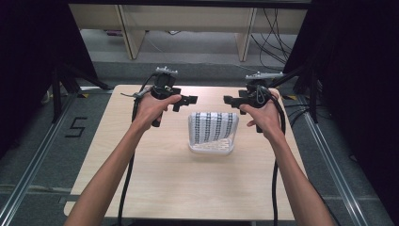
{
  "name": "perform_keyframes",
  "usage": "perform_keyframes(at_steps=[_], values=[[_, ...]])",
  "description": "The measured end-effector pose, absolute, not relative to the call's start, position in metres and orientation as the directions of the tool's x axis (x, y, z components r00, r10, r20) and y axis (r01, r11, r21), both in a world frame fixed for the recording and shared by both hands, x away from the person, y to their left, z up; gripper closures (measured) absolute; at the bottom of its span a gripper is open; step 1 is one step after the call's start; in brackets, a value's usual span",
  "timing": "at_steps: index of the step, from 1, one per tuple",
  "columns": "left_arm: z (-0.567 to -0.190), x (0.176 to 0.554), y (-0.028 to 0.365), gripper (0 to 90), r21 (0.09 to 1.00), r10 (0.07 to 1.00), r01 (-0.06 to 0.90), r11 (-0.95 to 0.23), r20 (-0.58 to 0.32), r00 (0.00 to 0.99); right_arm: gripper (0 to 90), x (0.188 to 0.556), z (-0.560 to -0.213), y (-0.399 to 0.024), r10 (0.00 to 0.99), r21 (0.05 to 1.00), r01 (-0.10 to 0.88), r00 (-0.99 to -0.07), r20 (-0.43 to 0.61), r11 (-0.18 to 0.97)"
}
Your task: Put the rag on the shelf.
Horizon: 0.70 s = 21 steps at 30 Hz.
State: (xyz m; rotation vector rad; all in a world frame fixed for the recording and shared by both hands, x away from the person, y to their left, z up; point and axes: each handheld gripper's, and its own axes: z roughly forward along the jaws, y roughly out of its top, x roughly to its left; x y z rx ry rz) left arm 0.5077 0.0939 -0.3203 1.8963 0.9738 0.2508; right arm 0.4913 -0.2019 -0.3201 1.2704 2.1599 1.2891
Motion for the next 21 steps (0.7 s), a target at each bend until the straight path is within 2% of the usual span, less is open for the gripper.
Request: perform_keyframes(at_steps=[4,12,21], values=[[-0.319,0.506,0.096,16.7,0.824,0.716,0.516,-0.232,-0.214,0.664,21.5,0.488,-0.318,-0.203,0.818,0.833,0.513,-0.558,0.142,0.206],[-0.319,0.503,0.097,16.3,0.823,0.717,0.518,-0.234,-0.214,0.664,21.6,0.481,-0.314,-0.202,0.82,0.835,0.521,-0.548,0.167,0.178],[-0.32,0.498,0.101,16.3,0.829,0.719,0.516,-0.217,-0.222,0.658,22.6,0.476,-0.312,-0.206,0.806,0.848,0.49,-0.575,0.142,0.2]])
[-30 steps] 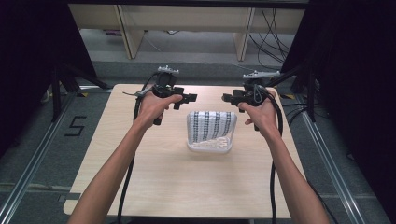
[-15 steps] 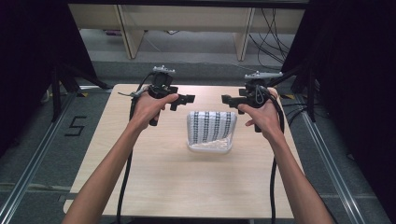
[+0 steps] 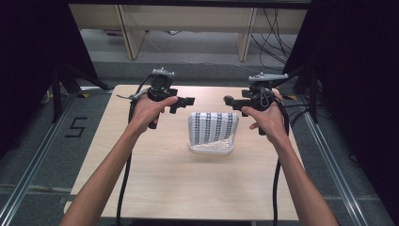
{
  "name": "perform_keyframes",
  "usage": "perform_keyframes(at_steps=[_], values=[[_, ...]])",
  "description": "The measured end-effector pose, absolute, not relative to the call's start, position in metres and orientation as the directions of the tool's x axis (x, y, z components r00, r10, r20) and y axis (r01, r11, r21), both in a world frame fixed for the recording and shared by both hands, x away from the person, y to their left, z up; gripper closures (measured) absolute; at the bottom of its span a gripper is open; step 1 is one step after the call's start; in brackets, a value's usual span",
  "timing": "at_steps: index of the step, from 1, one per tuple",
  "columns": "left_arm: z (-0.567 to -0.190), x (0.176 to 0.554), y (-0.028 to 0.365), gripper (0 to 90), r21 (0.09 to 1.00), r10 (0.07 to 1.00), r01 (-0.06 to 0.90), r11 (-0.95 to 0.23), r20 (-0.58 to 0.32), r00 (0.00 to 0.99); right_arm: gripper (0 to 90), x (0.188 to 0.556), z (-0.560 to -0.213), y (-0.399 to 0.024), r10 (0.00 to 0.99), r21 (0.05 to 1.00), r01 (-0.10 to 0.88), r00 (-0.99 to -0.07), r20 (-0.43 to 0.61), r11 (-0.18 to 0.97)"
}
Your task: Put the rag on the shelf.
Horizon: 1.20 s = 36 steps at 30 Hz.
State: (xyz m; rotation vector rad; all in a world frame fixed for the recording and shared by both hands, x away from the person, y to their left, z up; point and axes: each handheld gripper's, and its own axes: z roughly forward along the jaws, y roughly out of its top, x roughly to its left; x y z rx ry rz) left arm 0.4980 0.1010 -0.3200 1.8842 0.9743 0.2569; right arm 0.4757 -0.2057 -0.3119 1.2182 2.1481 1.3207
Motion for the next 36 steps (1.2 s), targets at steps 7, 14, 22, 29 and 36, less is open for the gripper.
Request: perform_keyframes(at_steps=[7,14,22,29,36], values=[[-0.322,0.491,0.106,16.4,0.825,0.712,0.526,-0.208,-0.241,0.659,22.2,0.466,-0.312,-0.208,0.803,0.846,0.492,-0.578,0.144,0.203],[-0.323,0.479,0.112,16.4,0.837,0.701,0.509,-0.202,-0.239,0.672,22.0,0.458,-0.31,-0.211,0.788,0.852,0.48,-0.598,0.145,0.208],[-0.322,0.468,0.116,16.3,0.849,0.696,0.486,-0.208,-0.221,0.683,21.2,0.45,-0.311,-0.212,0.777,0.857,0.475,-0.609,0.157,0.199],[-0.324,0.459,0.12,16.3,0.856,0.68,0.471,-0.212,-0.217,0.7,18.1,0.443,-0.313,-0.213,0.769,0.859,0.472,-0.617,0.164,0.196],[-0.325,0.45,0.12,16.3,0.856,0.683,0.46,-0.237,-0.19,0.705,15.9,0.437,-0.317,-0.215,0.746,0.869,0.456,-0.644,0.171,0.193]])
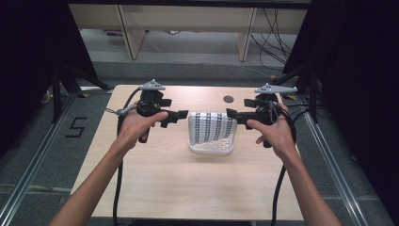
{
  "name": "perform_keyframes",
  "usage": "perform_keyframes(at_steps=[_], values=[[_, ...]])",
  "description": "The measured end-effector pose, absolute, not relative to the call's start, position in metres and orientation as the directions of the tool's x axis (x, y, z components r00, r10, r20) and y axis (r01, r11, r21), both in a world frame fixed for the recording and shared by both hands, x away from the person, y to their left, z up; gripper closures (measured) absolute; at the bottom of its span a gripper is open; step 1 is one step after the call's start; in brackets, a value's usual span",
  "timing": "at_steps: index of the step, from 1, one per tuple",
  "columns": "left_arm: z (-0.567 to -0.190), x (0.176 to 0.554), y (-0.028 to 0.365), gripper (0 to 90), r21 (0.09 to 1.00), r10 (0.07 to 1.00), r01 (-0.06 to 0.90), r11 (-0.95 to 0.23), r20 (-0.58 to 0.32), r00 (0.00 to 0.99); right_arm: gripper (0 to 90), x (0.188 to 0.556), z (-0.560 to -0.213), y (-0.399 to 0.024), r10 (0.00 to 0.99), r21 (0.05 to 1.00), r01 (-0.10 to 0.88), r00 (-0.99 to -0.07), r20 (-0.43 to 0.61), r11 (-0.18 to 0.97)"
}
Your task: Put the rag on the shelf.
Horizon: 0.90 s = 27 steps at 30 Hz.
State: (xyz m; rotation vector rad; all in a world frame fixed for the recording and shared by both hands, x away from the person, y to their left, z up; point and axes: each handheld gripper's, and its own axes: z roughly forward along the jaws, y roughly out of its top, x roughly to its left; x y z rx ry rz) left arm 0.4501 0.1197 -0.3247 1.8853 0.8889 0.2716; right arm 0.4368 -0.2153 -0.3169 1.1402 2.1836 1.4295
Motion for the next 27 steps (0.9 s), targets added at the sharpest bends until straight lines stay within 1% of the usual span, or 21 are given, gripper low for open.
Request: perform_keyframes(at_steps=[1,4,5,6,8,10,13,14,16,17,18,21,22,26,27], values=[[-0.325,0.446,0.12,16.3,0.858,0.68,0.457,-0.235,-0.191,0.708,15.9,0.432,-0.316,-0.215,0.757,0.864,0.471,-0.627,0.185,0.179],[-0.326,0.442,0.121,16.3,0.859,0.676,0.456,-0.231,-0.195,0.71,15.9,0.432,-0.317,-0.217,0.749,0.877,0.442,-0.643,0.161,0.19],[-0.327,0.44,0.121,16.3,0.86,0.674,0.455,-0.23,-0.196,0.712,15.8,0.429,-0.316,-0.217,0.749,0.873,0.451,-0.64,0.173,0.183],[-0.327,0.439,0.121,16.3,0.861,0.674,0.452,-0.234,-0.191,0.713,15.8,0.429,-0.316,-0.217,0.746,0.879,0.437,-0.647,0.16,0.191],[-0.329,0.435,0.121,16.3,0.86,0.674,0.456,-0.228,-0.199,0.712,15.8,0.425,-0.315,-0.217,0.755,0.874,0.452,-0.633,0.173,0.179],[-0.331,0.429,0.121,16.3,0.858,0.67,0.451,-0.247,-0.185,0.719,15.9,0.423,-0.317,-0.218,0.746,0.878,0.442,-0.645,0.167,0.185],[-0.334,0.425,0.122,16.3,0.859,0.675,0.444,-0.254,-0.172,0.717,15.9,0.42,-0.319,-0.219,0.751,0.881,0.439,-0.638,0.17,0.174],[-0.336,0.423,0.122,16.3,0.859,0.673,0.444,-0.255,-0.172,0.72,15.9,0.42,-0.32,-0.22,0.742,0.881,0.433,-0.651,0.162,0.188],[-0.338,0.421,0.122,16.3,0.86,0.668,0.443,-0.252,-0.177,0.723,15.9,0.417,-0.322,-0.221,0.745,0.878,0.442,-0.645,0.17,0.183],[-0.34,0.418,0.122,16.3,0.861,0.667,0.441,-0.254,-0.174,0.725,15.9,0.417,-0.323,-0.222,0.744,0.884,0.429,-0.649,0.16,0.184],[-0.341,0.417,0.123,16.3,0.861,0.661,0.439,-0.257,-0.175,0.73,15.9,0.415,-0.323,-0.222,0.744,0.875,0.453,-0.642,0.186,0.172],[-0.344,0.41,0.123,16.3,0.863,0.659,0.431,-0.262,-0.166,0.734,16.0,0.412,-0.326,-0.225,0.744,0.879,0.444,-0.645,0.176,0.176],[-0.345,0.409,0.123,16.3,0.865,0.653,0.426,-0.264,-0.165,0.739,16.0,0.409,-0.328,-0.226,0.744,0.88,0.446,-0.642,0.188,0.162],[-0.348,0.402,0.124,16.3,0.867,0.643,0.422,-0.264,-0.168,0.747,16.0,0.407,-0.332,-0.229,0.735,0.88,0.446,-0.651,0.192,0.165],[-0.349,0.398,0.124,16.3,0.871,0.642,0.416,-0.263,-0.164,0.749,16.0,0.404,-0.333,-0.23,0.741,0.876,0.457,-0.64,0.203,0.155]])
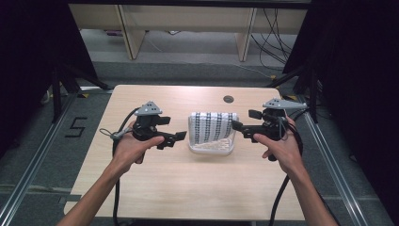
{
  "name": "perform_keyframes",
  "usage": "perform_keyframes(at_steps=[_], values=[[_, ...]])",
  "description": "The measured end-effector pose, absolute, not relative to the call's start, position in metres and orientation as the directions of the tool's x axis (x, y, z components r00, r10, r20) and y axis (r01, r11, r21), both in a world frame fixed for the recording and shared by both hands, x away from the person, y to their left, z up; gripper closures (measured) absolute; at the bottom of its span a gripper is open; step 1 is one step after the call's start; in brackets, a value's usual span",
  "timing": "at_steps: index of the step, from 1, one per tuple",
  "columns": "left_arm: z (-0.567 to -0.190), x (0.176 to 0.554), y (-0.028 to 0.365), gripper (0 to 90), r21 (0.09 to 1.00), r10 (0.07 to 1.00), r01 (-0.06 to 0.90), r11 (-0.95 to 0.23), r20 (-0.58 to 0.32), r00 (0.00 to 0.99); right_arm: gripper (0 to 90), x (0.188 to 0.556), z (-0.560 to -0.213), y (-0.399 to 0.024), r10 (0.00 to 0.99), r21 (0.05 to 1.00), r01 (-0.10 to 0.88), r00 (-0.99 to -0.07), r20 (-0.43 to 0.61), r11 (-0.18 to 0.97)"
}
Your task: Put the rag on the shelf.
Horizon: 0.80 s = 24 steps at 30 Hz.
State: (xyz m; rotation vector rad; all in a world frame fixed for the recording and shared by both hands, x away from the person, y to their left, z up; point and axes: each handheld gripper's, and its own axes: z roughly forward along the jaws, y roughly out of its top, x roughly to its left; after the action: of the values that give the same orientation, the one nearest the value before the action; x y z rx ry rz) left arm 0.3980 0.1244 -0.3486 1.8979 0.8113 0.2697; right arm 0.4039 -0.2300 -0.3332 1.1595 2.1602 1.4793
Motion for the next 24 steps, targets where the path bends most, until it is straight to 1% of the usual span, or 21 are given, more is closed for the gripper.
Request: perform_keyframes(at_steps=[1,2,4,5,6,7,8,10,12,14,16,17,21,24], values=[[-0.349,0.398,0.124,16.3,0.871,0.642,0.416,-0.263,-0.164,0.749,16.0,0.404,-0.333,-0.23,0.741,0.876,0.457,-0.64,0.203,0.155],[-0.349,0.395,0.125,16.3,0.868,0.643,0.417,-0.27,-0.159,0.749,16.0,0.404,-0.334,-0.231,0.743,0.882,0.44,-0.644,0.18,0.168],[-0.35,0.393,0.124,16.3,0.875,0.633,0.406,-0.263,-0.161,0.757,16.0,0.401,-0.336,-0.231,0.737,0.879,0.45,-0.646,0.199,0.157],[-0.351,0.39,0.124,16.3,0.877,0.629,0.406,-0.256,-0.168,0.759,16.1,0.401,-0.337,-0.233,0.725,0.886,0.429,-0.665,0.18,0.174],[-0.352,0.388,0.124,16.3,0.878,0.634,0.404,-0.256,-0.163,0.756,16.1,0.399,-0.338,-0.232,0.733,0.879,0.45,-0.65,0.2,0.159],[-0.353,0.386,0.124,16.3,0.879,0.627,0.401,-0.256,-0.165,0.761,16.1,0.4,-0.339,-0.233,0.724,0.89,0.422,-0.668,0.175,0.174],[-0.353,0.386,0.124,16.3,0.879,0.627,0.401,-0.256,-0.165,0.761,16.1,0.396,-0.338,-0.232,0.732,0.879,0.451,-0.65,0.206,0.154],[-0.354,0.383,0.125,16.3,0.876,0.63,0.401,-0.267,-0.156,0.761,16.1,0.396,-0.339,-0.233,0.729,0.885,0.436,-0.658,0.188,0.164],[-0.355,0.38,0.126,16.3,0.88,0.63,0.392,-0.267,-0.148,0.762,16.1,0.393,-0.34,-0.233,0.725,0.88,0.447,-0.659,0.2,0.163],[-0.356,0.379,0.127,16.3,0.881,0.63,0.391,-0.265,-0.149,0.762,16.2,0.393,-0.341,-0.234,0.721,0.889,0.425,-0.668,0.182,0.17],[-0.36,0.375,0.129,16.3,0.876,0.629,0.401,-0.267,-0.157,0.761,16.2,0.391,-0.342,-0.234,0.72,0.889,0.427,-0.669,0.187,0.166],[-0.361,0.374,0.13,16.3,0.874,0.625,0.407,-0.267,-0.165,0.763,16.2,0.389,-0.342,-0.233,0.723,0.882,0.445,-0.66,0.204,0.157],[-0.366,0.37,0.131,16.3,0.876,0.614,0.412,-0.252,-0.185,0.768,16.2,0.388,-0.345,-0.232,0.725,0.887,0.433,-0.662,0.191,0.162],[-0.37,0.366,0.132,16.3,0.878,0.618,0.398,-0.265,-0.162,0.769,16.2,0.385,-0.347,-0.231,0.716,0.886,0.434,-0.67,0.196,0.164]])
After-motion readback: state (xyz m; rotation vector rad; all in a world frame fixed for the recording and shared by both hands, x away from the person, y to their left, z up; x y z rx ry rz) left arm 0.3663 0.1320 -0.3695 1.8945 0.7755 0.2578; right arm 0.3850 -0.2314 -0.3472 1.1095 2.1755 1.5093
